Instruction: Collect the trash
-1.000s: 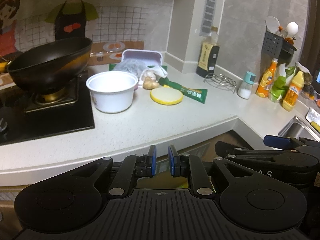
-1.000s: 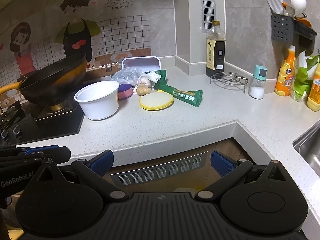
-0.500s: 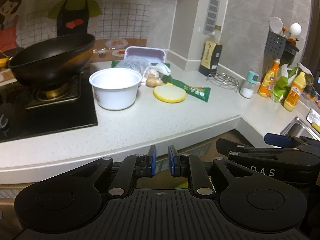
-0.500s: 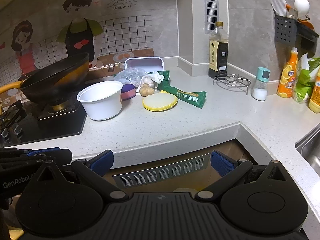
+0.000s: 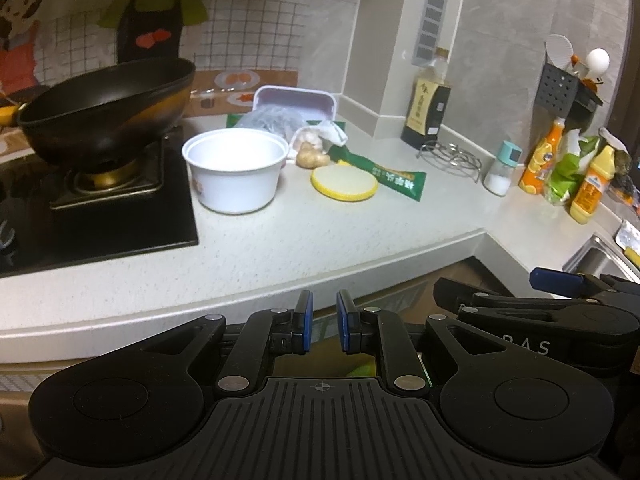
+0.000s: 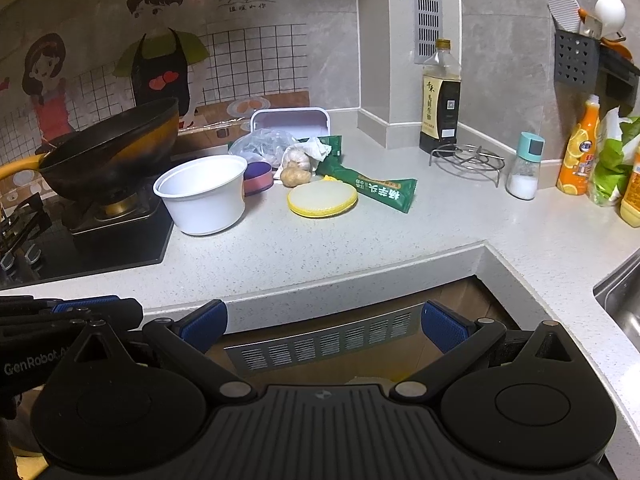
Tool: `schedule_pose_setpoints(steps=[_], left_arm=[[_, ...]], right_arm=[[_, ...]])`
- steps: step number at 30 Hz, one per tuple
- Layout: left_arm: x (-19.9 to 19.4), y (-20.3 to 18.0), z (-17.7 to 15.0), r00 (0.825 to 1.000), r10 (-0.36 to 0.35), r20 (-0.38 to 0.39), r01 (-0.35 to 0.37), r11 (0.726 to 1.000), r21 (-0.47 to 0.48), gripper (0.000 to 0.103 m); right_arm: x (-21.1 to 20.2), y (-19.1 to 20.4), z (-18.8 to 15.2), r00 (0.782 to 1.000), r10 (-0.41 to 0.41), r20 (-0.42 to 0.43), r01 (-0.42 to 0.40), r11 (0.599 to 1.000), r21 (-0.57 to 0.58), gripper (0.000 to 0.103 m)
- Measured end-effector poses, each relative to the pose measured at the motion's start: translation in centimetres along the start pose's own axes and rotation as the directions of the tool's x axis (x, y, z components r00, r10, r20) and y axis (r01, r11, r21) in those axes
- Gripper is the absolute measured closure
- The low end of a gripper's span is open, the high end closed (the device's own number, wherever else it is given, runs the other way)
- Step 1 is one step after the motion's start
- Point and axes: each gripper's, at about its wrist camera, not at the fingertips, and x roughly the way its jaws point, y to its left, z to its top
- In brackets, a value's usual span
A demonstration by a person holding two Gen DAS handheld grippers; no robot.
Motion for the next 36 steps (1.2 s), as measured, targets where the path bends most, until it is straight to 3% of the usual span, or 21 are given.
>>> schedule_pose_setpoints(steps=[14, 23, 26, 28, 30, 32, 36], left_arm=[[2.4, 1.3, 0.5, 0.998, -0.016, -0.056, 0.015, 1.0, -0.026, 0.086], [4.9, 3.1, 1.3, 0.994, -0.027, -0.105, 0.02, 0.998, -0.063, 0.086], [6.2, 4.3, 1.4, 0.987, -0.104, -0.126, 0.091, 0.99, -0.108, 0.086], [7.5, 5.5, 1.4, 0.968, -0.205, -0.144, 0.181, 0.969, -0.165, 0.086], [8.5, 6.5, 1.6, 0.954, -0.261, -0.146, 0.23, 0.952, -0.2, 0.086], [9.0, 7.2, 2.3, 0.958, -0.259, -0.121, 0.231, 0.95, -0.21, 0.086], [9.6, 10.1, 4.5, 0.987, -0.161, -0.007, 0.154, 0.954, -0.258, 0.086]], right_arm=[[2.0, 0.2, 0.8, 0.999, -0.026, -0.033, 0.026, 1.0, -0.013, 0.0], [5.6, -0.3, 1.9, 0.997, -0.028, -0.066, 0.028, 1.0, -0.001, 0.0], [7.4, -1.1, 2.5, 0.997, -0.025, -0.078, 0.027, 0.999, 0.028, 0.0], [8.6, -1.5, 3.0, 0.997, -0.025, -0.07, 0.027, 0.999, 0.038, 0.0], [9.5, -1.5, 3.5, 0.999, -0.02, -0.045, 0.021, 0.999, 0.029, 0.0], [10.8, -1.1, 4.1, 0.999, -0.007, -0.033, 0.007, 1.0, 0.007, 0.0], [14.0, 0.4, 5.0, 0.993, 0.029, -0.113, -0.031, 0.999, -0.017, 0.0]])
